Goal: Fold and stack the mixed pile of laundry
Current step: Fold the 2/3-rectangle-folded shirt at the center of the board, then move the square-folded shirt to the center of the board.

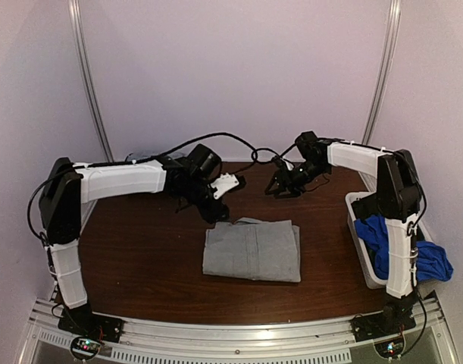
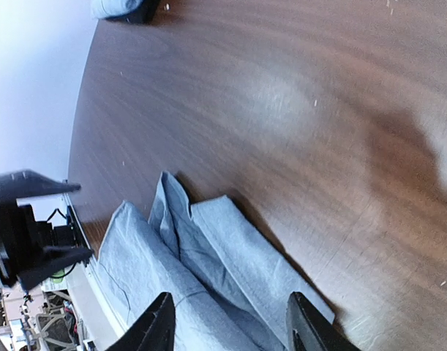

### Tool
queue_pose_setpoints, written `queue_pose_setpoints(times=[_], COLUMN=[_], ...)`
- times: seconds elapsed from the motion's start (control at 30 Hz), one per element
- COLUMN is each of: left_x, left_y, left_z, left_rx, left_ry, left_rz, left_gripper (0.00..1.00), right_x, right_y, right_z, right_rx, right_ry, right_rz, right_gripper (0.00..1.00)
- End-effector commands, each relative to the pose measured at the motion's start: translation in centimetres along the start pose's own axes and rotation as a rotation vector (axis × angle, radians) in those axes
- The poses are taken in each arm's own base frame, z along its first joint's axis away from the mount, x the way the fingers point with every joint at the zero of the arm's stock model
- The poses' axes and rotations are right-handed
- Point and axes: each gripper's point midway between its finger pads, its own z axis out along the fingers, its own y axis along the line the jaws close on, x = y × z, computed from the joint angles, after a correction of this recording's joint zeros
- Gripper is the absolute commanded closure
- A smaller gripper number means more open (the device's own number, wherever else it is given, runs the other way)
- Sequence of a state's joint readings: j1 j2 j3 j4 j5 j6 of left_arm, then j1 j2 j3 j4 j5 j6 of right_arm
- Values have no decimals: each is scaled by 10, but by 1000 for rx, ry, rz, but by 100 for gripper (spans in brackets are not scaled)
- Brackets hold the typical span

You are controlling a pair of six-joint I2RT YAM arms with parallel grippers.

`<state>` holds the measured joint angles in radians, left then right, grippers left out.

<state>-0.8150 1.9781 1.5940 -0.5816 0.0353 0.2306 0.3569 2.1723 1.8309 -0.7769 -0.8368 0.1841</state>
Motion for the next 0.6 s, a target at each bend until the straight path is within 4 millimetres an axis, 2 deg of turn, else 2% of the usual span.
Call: queue_pose_setpoints(times=[0.0, 0.13, 0.3, 0.47, 0.57], left_x=[-2, 37, 84, 100, 106], left_y=[-8, -34, -50, -67, -72], left_z=[-45, -39, -31, -33, -38], left_rx=[167, 292, 323, 384, 408], left_ry=[-216, -196, -132, -167, -205], left_rz=[-296, -511, -744, -887, -925], left_gripper=[35, 36, 37, 38, 40], right_x=[25, 39, 83, 111, 130], right_y=[13, 5, -6, 6, 20], right_z=[4, 26, 63, 67, 65], right_rx=[-31, -50, -11, -31, -57], right_ry=[33, 88, 229, 255, 277], right_rz=[3, 27, 22, 26, 24], right_gripper=[46, 48, 55, 57, 58])
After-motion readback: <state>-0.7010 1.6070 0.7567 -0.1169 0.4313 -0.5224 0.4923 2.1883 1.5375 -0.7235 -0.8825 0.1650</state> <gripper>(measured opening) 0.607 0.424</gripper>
